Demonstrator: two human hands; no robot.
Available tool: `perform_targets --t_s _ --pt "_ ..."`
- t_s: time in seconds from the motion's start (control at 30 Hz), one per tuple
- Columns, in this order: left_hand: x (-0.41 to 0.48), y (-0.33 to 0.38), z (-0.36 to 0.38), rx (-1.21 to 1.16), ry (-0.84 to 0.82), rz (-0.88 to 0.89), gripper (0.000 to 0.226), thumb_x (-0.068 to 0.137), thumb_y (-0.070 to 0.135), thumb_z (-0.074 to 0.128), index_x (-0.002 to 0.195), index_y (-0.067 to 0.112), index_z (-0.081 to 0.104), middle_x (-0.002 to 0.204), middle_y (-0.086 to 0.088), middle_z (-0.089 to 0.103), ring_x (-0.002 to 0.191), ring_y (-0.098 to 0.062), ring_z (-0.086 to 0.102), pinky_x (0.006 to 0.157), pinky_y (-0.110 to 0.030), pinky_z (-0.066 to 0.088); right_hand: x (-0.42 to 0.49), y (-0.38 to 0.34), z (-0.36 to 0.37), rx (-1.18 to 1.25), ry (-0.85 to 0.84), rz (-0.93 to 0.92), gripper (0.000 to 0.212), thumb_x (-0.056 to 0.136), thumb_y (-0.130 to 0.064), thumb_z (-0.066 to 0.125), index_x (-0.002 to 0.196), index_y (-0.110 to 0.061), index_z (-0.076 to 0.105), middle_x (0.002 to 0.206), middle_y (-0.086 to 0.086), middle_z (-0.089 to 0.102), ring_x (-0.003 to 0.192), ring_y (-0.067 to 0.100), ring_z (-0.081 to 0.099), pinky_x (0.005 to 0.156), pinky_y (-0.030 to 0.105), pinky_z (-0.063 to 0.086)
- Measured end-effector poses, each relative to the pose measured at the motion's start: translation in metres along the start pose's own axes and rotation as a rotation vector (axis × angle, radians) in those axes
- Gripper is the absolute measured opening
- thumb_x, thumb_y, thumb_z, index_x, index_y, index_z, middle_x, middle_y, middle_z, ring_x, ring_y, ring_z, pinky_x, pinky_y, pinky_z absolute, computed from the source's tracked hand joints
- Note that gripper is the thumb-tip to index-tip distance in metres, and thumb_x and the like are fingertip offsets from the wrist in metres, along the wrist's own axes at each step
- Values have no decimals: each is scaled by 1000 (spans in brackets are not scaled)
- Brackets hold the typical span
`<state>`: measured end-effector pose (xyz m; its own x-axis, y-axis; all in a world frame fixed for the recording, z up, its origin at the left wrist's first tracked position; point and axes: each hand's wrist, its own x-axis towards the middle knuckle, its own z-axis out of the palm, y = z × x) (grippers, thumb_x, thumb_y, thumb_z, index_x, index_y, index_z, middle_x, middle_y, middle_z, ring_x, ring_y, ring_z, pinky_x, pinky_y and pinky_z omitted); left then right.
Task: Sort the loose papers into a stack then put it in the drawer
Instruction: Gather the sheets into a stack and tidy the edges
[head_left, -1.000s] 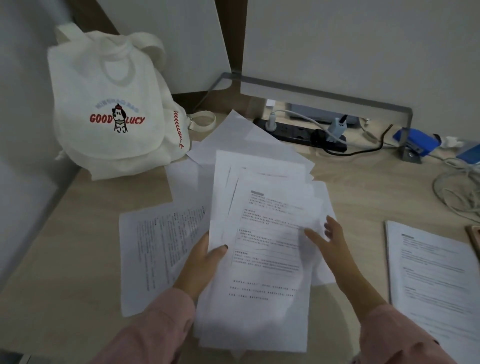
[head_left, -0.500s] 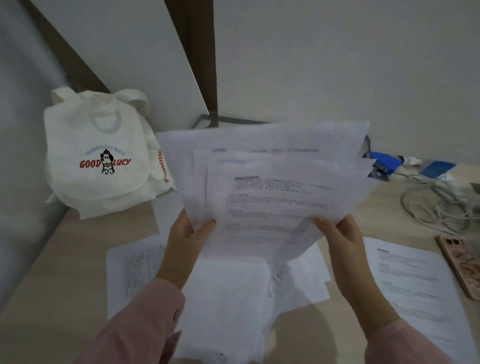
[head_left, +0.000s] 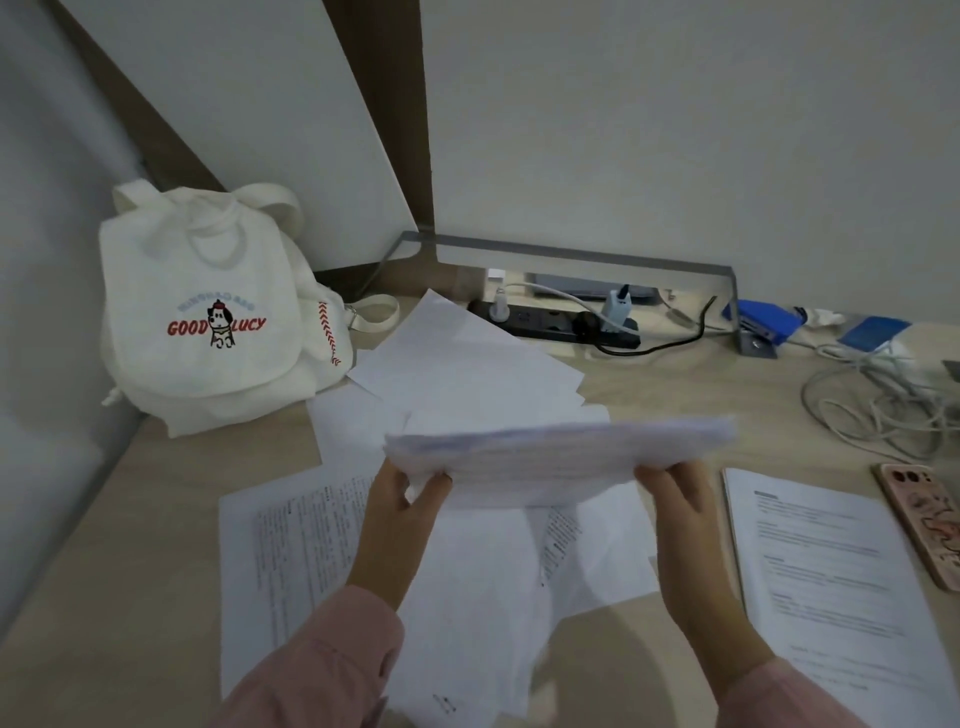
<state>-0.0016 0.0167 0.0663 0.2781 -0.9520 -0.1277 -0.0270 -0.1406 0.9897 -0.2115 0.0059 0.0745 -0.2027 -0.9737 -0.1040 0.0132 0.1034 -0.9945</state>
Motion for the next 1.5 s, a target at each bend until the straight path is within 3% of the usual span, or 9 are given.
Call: perform_targets --t_s 0.1,0.27,0.43,0.53,0.8,0.97,1.1,1.27,1.5 --pt "-3 -13 5 35 -52 -69 27 83 -8 56 69 15 54 54 11 47 58 -10 46 50 -3 37 -5 18 1 -88 -83 157 24 82 -13 55 104 -4 60 98 12 64 107 28 57 71 20 46" --pt "-3 -7 8 -32 -61 -51 26 85 -8 53 88 17 61 69 18 62 63 10 58 62 -6 45 -3 14 -4 3 -33 127 24 89 0 47 103 -13 62 96 -2 66 78 -6 63 63 9 49" --pt "-8 -17 15 -39 -72 -109 31 89 -1 51 107 23 57 100 14 64 91 6 58 77 -12 46 -8 29 -10 -64 -105 227 25 91 -9 49 103 -27 63 106 -6 67 95 2 62 82 25 48" --pt "-10 -17 22 -9 -81 -92 33 90 4 52 105 33 56 102 18 63 89 11 60 76 -12 48 -5 28 -22 -76 -107 210 25 91 -11 51 102 -30 62 103 -13 67 86 -7 64 68 10 50" --pt "-24 -20 99 62 -255 -213 18 92 10 51 90 26 57 92 10 67 81 -4 66 71 -19 53 -1 43 -115 -294 112 318 11 90 -16 55 99 -13 61 95 3 67 91 24 63 80 42 52" --pt "-49 -41 176 115 -403 -330 17 94 10 46 90 21 59 89 7 68 83 -11 64 71 -16 52 -8 65 -201 -417 250 393 11 91 -16 52 86 -8 58 87 11 63 83 28 58 67 33 44" --pt "-72 -60 235 192 -498 -385 20 95 16 45 95 10 63 97 -5 71 94 -24 66 86 -38 51 -7 84 -263 -507 346 456 23 92 -19 49 83 3 52 82 18 58 70 25 51 64 34 39" --pt "-92 -76 290 247 -486 -388 20 95 21 45 87 23 64 96 -1 69 92 -18 65 84 -33 50 5 109 -314 -662 406 424 24 89 -14 52 72 2 49 75 17 52 69 28 49 61 34 35" --pt "-102 -92 318 276 -489 -419 50 90 10 42 134 33 43 129 13 54 115 -4 53 101 -31 45 21 132 -334 -842 387 482 19 88 -8 53 92 9 59 109 30 54 101 41 50 90 45 39"
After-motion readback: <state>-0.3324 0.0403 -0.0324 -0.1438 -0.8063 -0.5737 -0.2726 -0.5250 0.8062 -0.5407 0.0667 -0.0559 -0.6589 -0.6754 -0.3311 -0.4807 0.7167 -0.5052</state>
